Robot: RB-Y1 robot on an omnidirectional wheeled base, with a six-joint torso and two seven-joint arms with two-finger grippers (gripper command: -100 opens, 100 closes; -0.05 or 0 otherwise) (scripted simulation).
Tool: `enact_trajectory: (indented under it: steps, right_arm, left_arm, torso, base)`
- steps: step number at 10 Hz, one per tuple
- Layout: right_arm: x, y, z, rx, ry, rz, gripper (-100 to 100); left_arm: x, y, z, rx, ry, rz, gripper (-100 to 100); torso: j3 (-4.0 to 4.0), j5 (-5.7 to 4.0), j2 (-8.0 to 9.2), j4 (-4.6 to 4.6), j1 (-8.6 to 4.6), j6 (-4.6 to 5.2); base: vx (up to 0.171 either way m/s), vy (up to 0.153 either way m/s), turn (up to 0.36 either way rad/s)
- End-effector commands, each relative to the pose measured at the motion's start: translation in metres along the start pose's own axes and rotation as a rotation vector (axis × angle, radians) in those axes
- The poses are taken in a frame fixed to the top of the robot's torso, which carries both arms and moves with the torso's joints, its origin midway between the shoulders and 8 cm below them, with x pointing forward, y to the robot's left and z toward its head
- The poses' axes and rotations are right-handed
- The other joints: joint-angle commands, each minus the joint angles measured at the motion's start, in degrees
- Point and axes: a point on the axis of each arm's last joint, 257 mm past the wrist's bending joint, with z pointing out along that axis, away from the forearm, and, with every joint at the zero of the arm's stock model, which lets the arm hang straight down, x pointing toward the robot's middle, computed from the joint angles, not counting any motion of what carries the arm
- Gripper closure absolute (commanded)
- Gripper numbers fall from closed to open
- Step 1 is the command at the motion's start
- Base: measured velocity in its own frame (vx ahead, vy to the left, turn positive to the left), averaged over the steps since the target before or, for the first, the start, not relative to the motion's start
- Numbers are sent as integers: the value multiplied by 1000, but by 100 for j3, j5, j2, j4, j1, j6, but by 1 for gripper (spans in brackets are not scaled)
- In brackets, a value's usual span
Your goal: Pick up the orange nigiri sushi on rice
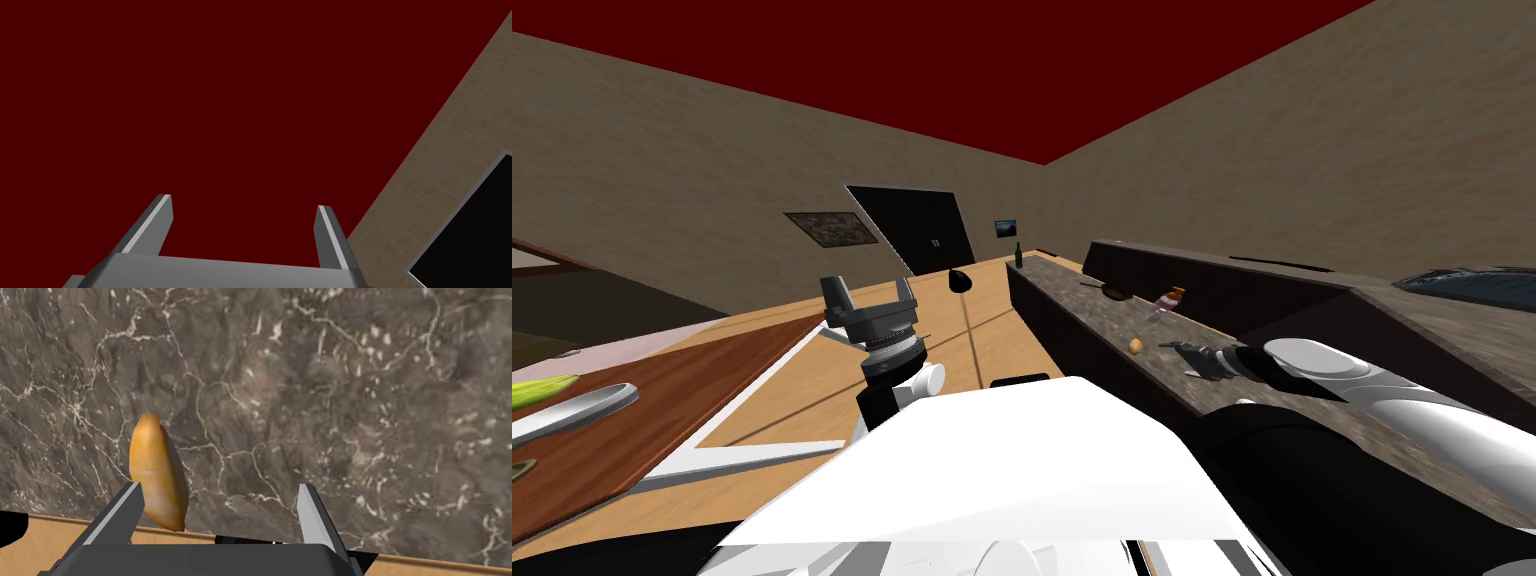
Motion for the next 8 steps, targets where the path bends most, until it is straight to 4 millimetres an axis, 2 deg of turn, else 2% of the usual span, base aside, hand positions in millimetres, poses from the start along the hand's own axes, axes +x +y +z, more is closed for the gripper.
enact_trajectory:
  steps: [1, 3, 4, 8]
  right_arm:
    - [0, 10, -2, -33, -8, -31, -100]
    - [-3, 45, -5, -117, -36, -65, -100]
    - [-3, 46, -5, -118, -35, -69, -100]
    - [-21, 106, -9, -239, -112, -98, -100]
  left_arm:
    - [0, 0, 0, 0, 0, 0, 0]
    - [0, 0, 0, 0, 0, 0, 0]
    - [0, 0, 0, 0, 0, 0, 0]
    - [0, 0, 0, 0, 0, 0, 0]
  torso:
    - [0, 0, 0, 0, 0, 0]
    - [20, -3, 36, 8, -13, 2]
    - [16, -2, 27, 7, -8, 2]
    - [24, -5, 43, 10, -21, 5]
  base:
    - [156, 52, 56]
    - [144, 54, 144]
    - [128, 33, 57]
    - [124, 19, 106]
